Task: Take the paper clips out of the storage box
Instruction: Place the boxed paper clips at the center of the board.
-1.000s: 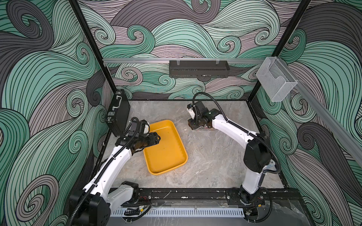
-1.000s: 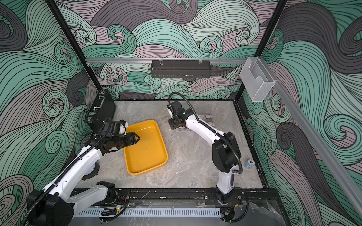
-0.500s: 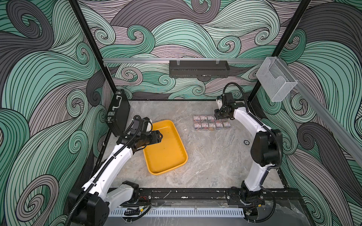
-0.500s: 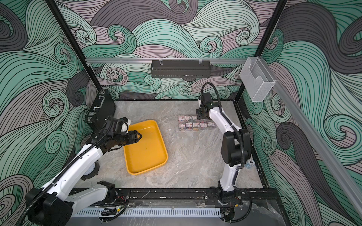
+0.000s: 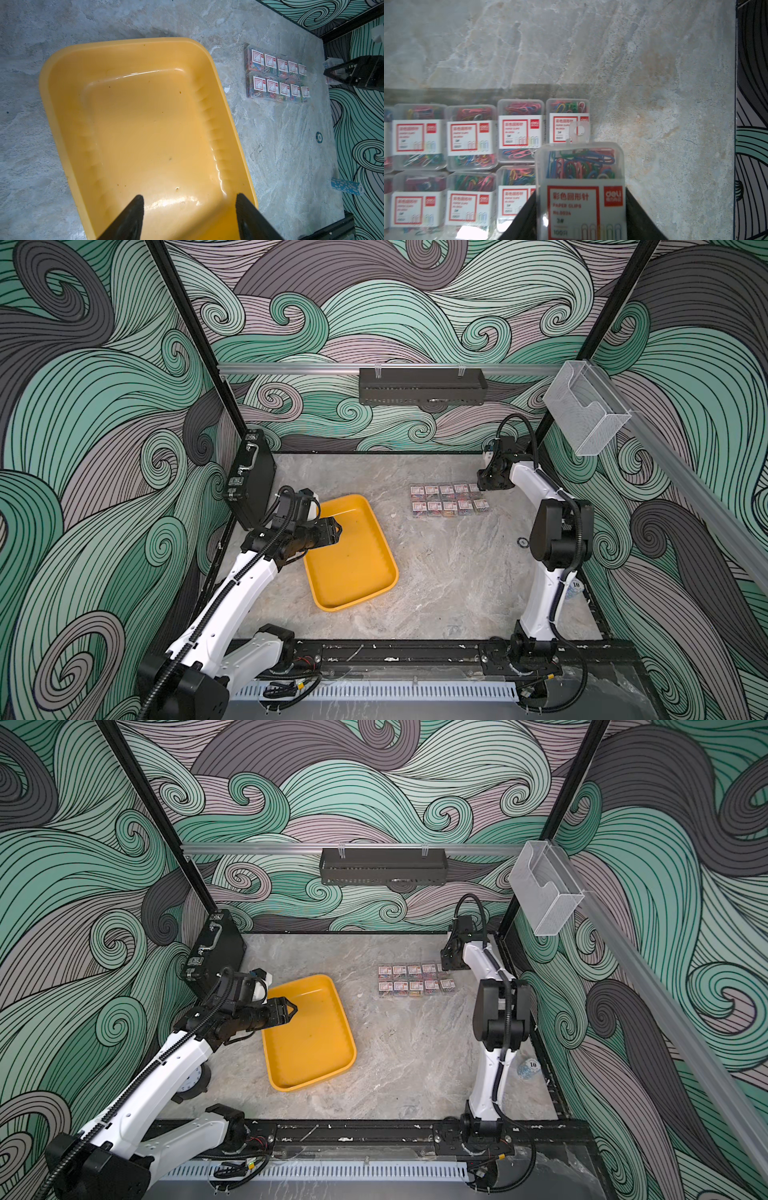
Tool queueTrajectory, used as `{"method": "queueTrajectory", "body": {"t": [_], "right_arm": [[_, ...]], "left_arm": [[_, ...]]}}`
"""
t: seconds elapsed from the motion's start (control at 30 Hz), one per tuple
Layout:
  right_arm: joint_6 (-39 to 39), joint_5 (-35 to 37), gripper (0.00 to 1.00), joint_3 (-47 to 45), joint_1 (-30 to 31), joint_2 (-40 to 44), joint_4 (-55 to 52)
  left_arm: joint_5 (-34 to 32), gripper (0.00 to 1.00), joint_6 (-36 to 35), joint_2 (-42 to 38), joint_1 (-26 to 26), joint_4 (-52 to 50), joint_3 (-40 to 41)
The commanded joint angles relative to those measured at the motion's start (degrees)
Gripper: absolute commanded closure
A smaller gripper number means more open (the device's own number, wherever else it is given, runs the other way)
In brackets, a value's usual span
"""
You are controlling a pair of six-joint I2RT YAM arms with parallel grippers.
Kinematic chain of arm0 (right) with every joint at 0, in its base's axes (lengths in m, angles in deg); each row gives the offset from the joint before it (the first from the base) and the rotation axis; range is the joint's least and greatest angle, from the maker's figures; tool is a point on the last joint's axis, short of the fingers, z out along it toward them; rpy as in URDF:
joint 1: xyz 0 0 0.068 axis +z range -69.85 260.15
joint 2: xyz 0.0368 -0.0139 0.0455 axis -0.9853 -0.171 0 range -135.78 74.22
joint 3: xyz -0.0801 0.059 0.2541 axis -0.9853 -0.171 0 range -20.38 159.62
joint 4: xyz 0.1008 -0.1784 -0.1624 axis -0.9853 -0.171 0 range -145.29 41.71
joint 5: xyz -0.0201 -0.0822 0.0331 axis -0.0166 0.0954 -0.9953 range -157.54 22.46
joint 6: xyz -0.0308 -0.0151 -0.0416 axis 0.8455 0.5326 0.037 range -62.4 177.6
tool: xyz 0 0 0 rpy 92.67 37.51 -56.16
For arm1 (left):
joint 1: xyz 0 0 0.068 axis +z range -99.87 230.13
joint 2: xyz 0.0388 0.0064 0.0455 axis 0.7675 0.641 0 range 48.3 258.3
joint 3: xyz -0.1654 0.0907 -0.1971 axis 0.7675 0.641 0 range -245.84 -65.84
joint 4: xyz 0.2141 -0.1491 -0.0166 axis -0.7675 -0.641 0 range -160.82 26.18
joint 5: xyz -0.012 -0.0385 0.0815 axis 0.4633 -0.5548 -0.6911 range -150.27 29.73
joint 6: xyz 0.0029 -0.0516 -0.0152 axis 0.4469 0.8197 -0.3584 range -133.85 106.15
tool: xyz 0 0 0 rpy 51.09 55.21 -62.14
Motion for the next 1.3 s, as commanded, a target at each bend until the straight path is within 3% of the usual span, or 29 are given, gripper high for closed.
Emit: {"method": "queueTrajectory", "body": {"t": [0.0,0.87,1.1,1.27], "right_arm": [[1.0,-0.5,0.54,2.0,-0.7,-1.5,-0.6],[-1.1,-1.9,0.50,9.8,-6.1,-13.5,-5.3],[-1.4,-2.2,0.38,10.8,-6.4,-14.0,-6.2],[-1.8,-3.1,0.35,11.6,-6.9,-14.1,-6.9]], "left_arm": [[-1.1,0.32,-0.2,-0.6,-0.3,-2.3,-2.3],[-2.0,0.32,-0.5,-0.4,-0.4,-3.4,-2.8],[-2.0,0.32,-0.7,-0.2,-0.3,-3.4,-2.9],[-1.8,0.32,-0.7,0.3,-0.4,-3.5,-3.2]]}}
